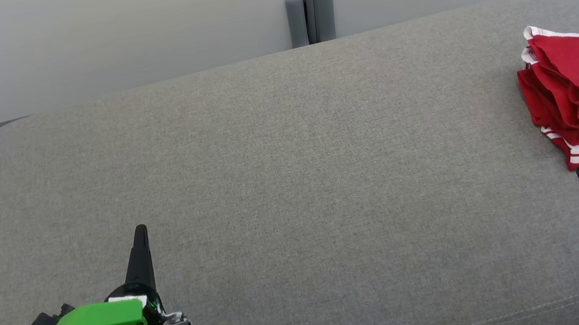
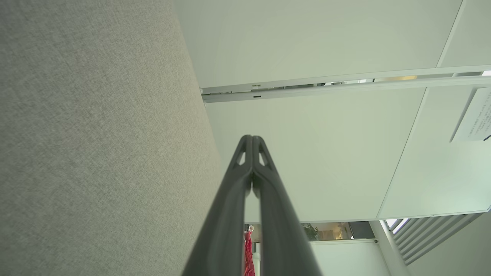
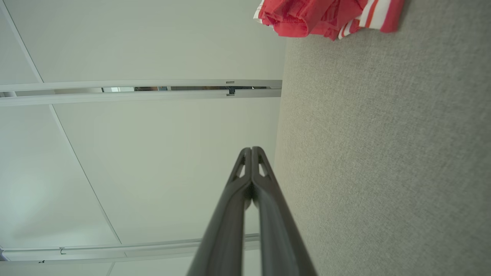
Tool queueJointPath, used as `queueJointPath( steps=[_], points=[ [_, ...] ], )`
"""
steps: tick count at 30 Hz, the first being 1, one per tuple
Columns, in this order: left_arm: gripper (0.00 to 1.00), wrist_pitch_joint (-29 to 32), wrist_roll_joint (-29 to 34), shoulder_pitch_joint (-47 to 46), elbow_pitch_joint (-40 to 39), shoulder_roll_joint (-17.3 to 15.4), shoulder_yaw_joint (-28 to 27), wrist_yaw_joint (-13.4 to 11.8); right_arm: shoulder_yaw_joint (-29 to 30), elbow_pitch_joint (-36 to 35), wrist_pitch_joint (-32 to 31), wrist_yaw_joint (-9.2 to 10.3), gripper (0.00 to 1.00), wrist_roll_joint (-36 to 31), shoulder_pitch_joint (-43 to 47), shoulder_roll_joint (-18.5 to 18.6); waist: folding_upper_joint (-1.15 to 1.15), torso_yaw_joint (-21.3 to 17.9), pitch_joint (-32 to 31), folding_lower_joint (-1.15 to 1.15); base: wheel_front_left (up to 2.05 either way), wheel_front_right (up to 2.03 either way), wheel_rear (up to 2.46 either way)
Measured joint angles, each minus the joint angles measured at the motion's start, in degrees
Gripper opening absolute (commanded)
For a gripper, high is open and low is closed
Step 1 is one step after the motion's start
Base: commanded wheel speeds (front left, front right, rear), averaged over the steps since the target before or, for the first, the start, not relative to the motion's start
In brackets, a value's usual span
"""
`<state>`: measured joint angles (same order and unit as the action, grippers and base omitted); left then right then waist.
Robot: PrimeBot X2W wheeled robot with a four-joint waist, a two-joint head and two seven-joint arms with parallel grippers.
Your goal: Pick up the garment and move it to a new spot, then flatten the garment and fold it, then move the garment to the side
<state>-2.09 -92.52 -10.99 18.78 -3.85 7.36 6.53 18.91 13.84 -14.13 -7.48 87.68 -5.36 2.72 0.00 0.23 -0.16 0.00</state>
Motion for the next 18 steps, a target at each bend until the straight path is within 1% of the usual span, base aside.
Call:
queueJointPath(
  steps=[9, 18],
  points=[
    [0.00, 0.5, -1.5, -0.5, 0.3, 1.1, -1.2, 1.0, 0.8, 0.2, -0.7, 0.00, 0.00, 3.1, -0.4, 0.0, 0.00, -0.3, 0.4, 0.00, 0.00, 0.00, 0.00],
    [0.00, 0.5, -1.6, -0.5, 0.4, 1.2, -1.2, 1.0, 0.9, 0.3, -0.7, 0.00, 0.00, 3.2, -0.5, 0.0, 0.00, -0.3, 0.4, 0.00, 0.00, 0.00, 0.00]
  ],
)
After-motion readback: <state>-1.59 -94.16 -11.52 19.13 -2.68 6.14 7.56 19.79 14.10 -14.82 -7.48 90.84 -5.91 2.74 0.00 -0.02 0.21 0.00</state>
